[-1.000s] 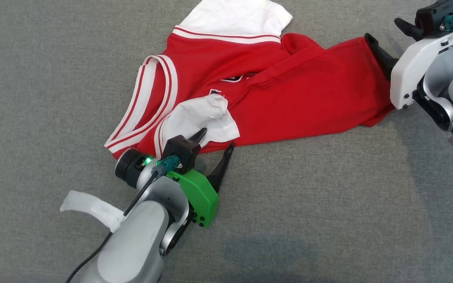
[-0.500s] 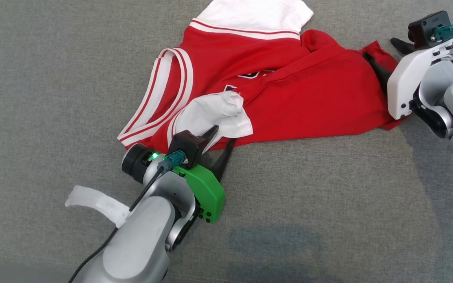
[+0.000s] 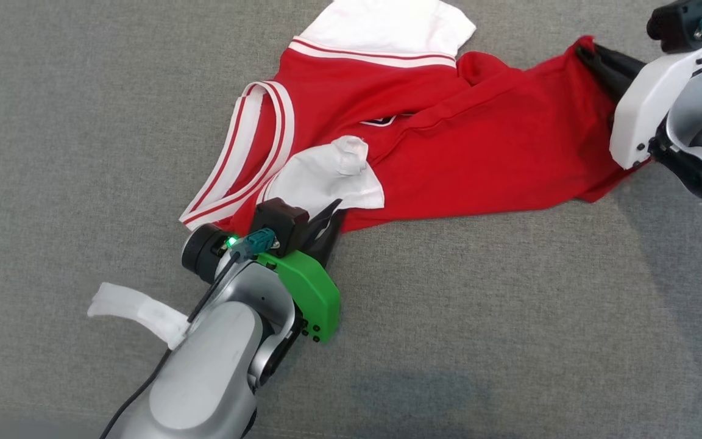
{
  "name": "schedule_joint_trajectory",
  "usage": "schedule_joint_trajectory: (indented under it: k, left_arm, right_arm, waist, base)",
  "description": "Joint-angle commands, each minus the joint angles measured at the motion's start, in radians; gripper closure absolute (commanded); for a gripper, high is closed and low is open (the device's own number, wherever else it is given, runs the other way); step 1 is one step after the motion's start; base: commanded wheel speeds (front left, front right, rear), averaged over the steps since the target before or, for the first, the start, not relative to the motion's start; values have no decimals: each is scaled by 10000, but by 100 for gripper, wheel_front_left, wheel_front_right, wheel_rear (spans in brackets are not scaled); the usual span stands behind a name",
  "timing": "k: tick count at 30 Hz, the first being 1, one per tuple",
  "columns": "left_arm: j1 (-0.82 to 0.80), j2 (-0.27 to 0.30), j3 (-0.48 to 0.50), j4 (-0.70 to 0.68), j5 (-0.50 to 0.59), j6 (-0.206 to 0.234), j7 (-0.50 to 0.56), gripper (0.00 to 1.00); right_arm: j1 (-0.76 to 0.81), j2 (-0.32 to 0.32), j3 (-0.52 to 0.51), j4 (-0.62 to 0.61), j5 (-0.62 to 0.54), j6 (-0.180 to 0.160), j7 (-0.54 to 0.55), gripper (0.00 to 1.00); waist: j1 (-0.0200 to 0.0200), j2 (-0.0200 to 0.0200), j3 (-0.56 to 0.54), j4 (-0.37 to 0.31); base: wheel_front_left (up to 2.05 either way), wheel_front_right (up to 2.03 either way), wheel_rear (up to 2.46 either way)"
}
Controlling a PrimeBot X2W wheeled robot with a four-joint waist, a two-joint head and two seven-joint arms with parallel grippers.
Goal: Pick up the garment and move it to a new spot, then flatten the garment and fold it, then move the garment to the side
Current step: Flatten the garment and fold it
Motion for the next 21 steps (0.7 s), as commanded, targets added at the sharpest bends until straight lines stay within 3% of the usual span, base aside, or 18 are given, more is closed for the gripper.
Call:
schedule_joint_trajectory:
  k: [1, 5, 9, 15, 21]
  left_arm:
    - [55, 61, 59, -88, -103, 29, -81, 100]
    - [245, 134, 553, -995, -661, 68, -189, 100]
    - [575, 577, 1412, -2933, -1423, 290, 121, 100]
    - [1012, 1629, 2913, -6339, -2491, 899, 1296, 100]
    - [54, 2449, 3981, -8108, -3660, 1230, 2954, 100]
  right_arm:
    - [-65, -93, -67, -94, 122, 0, -160, 100]
    - [216, -509, -534, -847, 488, 2, -898, 100]
    - [812, -1150, -1192, -1804, 892, 2, -1412, 100]
    - [1786, -2103, -2547, -3363, 1179, -12, -1734, 100]
    - [2041, -2556, -4220, -4850, 1211, -18, -1408, 100]
  waist:
    - [0, 0, -124, -70]
    - [0, 0, -463, -148]
    - [0, 0, -885, -250]
    - [0, 0, -1235, -617]
    - [0, 0, -1092, -1038]
  base:
    - [0, 0, 0]
    - [0, 0, 0]
    - [0, 0, 0]
    - [0, 0, 0]
    - [0, 0, 0]
